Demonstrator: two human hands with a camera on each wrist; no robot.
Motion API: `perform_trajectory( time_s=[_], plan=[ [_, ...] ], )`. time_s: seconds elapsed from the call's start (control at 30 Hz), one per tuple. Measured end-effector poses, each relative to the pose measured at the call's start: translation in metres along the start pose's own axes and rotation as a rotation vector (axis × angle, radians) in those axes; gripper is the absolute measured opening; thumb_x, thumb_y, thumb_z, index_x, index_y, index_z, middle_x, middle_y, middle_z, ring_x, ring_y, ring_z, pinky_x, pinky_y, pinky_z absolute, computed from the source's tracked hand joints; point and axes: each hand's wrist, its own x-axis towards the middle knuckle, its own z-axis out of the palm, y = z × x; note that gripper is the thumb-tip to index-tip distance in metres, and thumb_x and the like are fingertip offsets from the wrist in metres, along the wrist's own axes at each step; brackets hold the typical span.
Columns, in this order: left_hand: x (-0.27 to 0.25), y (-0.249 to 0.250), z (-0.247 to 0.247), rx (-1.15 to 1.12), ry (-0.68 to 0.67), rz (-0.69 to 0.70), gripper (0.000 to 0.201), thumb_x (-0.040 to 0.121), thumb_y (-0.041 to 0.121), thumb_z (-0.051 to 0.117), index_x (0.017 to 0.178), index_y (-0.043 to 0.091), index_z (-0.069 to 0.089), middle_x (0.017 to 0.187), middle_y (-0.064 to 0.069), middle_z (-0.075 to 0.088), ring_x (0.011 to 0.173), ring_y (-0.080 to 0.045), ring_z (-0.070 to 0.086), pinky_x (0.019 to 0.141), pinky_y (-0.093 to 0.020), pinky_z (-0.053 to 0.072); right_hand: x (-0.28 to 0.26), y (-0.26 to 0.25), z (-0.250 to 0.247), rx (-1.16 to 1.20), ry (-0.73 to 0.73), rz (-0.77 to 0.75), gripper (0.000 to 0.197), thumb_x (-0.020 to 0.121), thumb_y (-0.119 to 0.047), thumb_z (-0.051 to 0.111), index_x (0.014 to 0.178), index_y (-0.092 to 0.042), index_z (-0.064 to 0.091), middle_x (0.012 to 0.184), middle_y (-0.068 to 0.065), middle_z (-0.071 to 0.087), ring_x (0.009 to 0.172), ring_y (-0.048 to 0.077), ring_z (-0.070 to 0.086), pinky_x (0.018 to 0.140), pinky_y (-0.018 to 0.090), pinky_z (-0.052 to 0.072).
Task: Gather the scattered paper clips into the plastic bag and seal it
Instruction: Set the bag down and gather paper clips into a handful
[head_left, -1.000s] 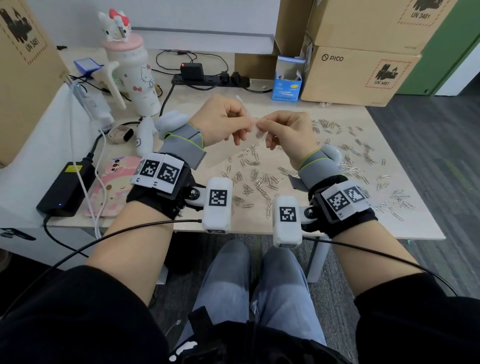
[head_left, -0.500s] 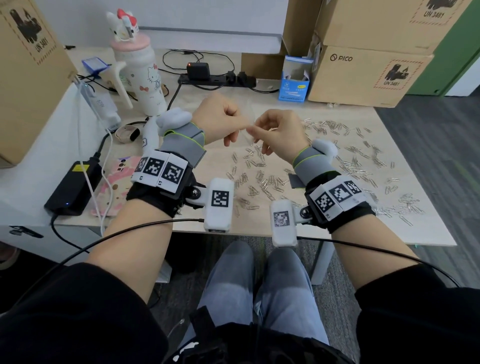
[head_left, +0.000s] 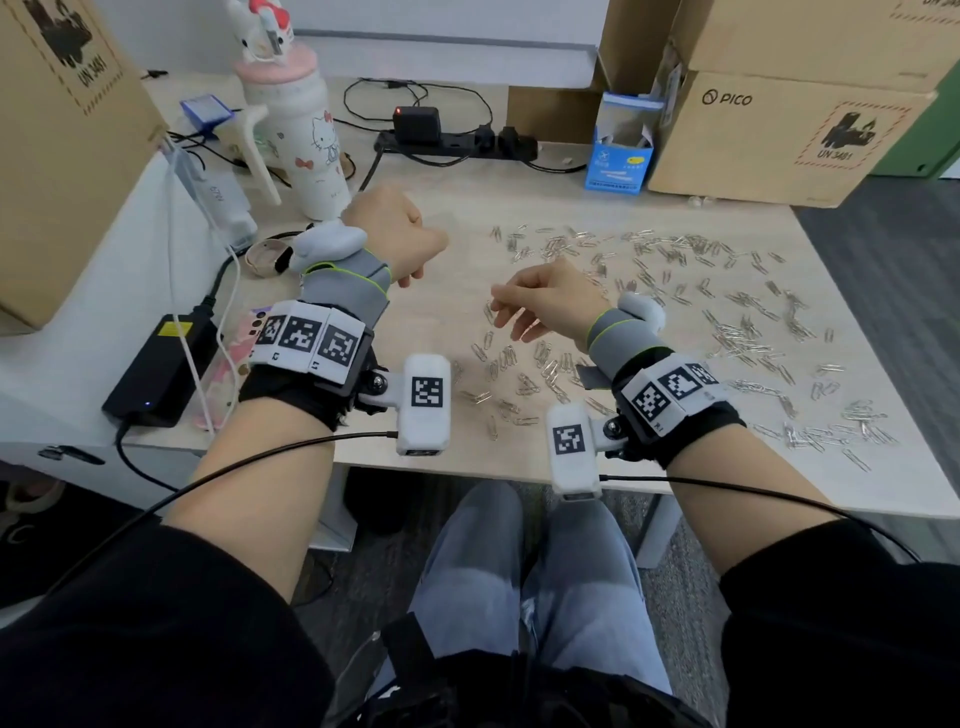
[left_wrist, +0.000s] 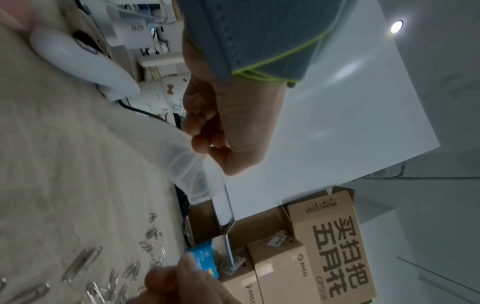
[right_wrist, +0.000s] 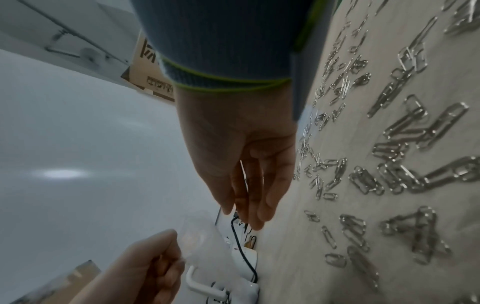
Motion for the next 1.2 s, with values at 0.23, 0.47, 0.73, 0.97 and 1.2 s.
perform_trajectory(
  time_s=[0.23, 0.47, 0.73, 0.97, 1.2],
  plan=[
    [0.018, -0.01, 0.022, 0.037, -0.006, -0.04, 0.026, 0.065, 0.02, 0.05, 0.041, 0.011, 0.05, 0.054, -0.012, 0.066, 0.049, -0.027, 0.064, 0.049, -0.025, 0.05, 0.016, 0.02, -0.009, 0.027, -0.002, 0.055, 0.019, 0.092, -0.019, 0.058, 0.077, -0.009, 0.064, 0.072, 0.006, 0.066, 0.043, 0.006, 0.059, 0.052, 0.021, 0.052],
    [0.042, -0.02, 0.069, 0.015, -0.166, -0.08, 0.034, 0.076, 0.019, 0.056, 0.043, 0.013, 0.054, 0.05, -0.003, 0.065, 0.042, -0.014, 0.059, 0.056, -0.024, 0.051, 0.023, 0.037, -0.033, 0.098, 0.07, 0.085, 0.016, 0.092, -0.016, 0.057, 0.08, -0.008, 0.064, 0.074, 0.006, 0.066, 0.045, 0.006, 0.061, 0.05, 0.019, 0.053],
    [0.082, 0.014, 0.102, -0.403, -0.051, 0.011, 0.023, 0.08, 0.021, 0.065, 0.059, 0.021, 0.054, 0.06, 0.003, 0.061, 0.047, -0.005, 0.061, 0.045, -0.02, 0.047, 0.037, 0.056, -0.072, 0.161, 0.167, 0.106, 0.017, 0.092, -0.016, 0.057, 0.082, -0.005, 0.066, 0.073, 0.005, 0.068, 0.049, 0.008, 0.063, 0.056, 0.022, 0.055],
    [0.124, 0.039, 0.152, -0.088, -0.223, 0.081, 0.051, 0.082, 0.028, 0.064, 0.131, 0.02, 0.05, 0.147, -0.008, 0.037, 0.136, -0.024, 0.033, 0.111, -0.027, 0.023, 0.055, 0.069, -0.102, 0.229, 0.264, 0.141, 0.015, 0.091, -0.012, 0.057, 0.078, -0.01, 0.064, 0.079, 0.005, 0.069, 0.06, 0.008, 0.066, 0.065, 0.022, 0.054],
    [0.133, 0.039, 0.189, 0.175, -0.406, 0.049, 0.059, 0.09, 0.047, 0.047, 0.143, 0.03, 0.029, 0.157, -0.008, 0.011, 0.144, -0.038, -0.002, 0.119, -0.046, 0.002, 0.055, 0.083, -0.114, 0.257, 0.283, 0.153, 0.009, 0.092, -0.013, 0.057, 0.092, -0.008, 0.064, 0.084, 0.004, 0.069, 0.064, 0.006, 0.065, 0.066, 0.019, 0.053]
  ],
)
